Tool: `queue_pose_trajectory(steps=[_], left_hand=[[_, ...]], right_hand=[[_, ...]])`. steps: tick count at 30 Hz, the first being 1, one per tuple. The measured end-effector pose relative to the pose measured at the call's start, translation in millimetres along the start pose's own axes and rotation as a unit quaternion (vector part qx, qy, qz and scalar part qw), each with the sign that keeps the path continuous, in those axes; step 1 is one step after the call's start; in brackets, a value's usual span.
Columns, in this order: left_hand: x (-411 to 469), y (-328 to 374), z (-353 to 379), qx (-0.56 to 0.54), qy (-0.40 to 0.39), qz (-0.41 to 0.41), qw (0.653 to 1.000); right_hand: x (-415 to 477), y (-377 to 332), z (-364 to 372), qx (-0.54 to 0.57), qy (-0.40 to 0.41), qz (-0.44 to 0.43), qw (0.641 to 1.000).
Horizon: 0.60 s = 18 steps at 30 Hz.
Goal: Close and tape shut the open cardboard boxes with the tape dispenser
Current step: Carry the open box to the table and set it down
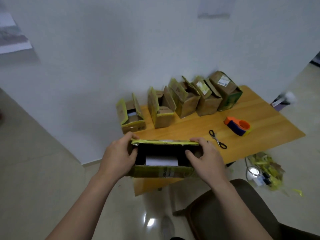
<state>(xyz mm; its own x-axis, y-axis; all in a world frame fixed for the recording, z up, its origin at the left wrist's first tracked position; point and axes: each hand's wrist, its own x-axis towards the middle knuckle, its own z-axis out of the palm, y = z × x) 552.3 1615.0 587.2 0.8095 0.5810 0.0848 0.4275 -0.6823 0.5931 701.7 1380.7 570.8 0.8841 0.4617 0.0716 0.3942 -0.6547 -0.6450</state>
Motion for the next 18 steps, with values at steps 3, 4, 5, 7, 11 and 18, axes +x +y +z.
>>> queue_pose_trajectory(steps=[3, 4, 5, 7, 11, 18], left_hand=[[31, 17, 12, 0.013, 0.002, -0.009, 1.0], [41, 21, 16, 0.02, 0.003, -0.007, 1.0], [50, 24, 20, 0.025, 0.006, -0.006, 1.0], [65, 26, 25, 0.023, 0.014, -0.013, 1.0], [92, 20, 36, -0.002, 0.024, -0.034, 0.999], [151, 9, 67, -0.046, 0.013, -0.019, 0.999]], right_hand=[[40, 13, -4, 0.007, -0.007, 0.002, 1.0], [53, 18, -5, 0.01, -0.011, 0.006, 1.0], [66, 21, -4, 0.013, -0.016, 0.009, 1.0], [87, 25, -2, 0.018, -0.026, 0.011, 0.999], [121, 29, 6, 0.016, -0.043, 0.006, 0.999], [172, 37, 6, -0.031, -0.022, 0.012, 0.999]])
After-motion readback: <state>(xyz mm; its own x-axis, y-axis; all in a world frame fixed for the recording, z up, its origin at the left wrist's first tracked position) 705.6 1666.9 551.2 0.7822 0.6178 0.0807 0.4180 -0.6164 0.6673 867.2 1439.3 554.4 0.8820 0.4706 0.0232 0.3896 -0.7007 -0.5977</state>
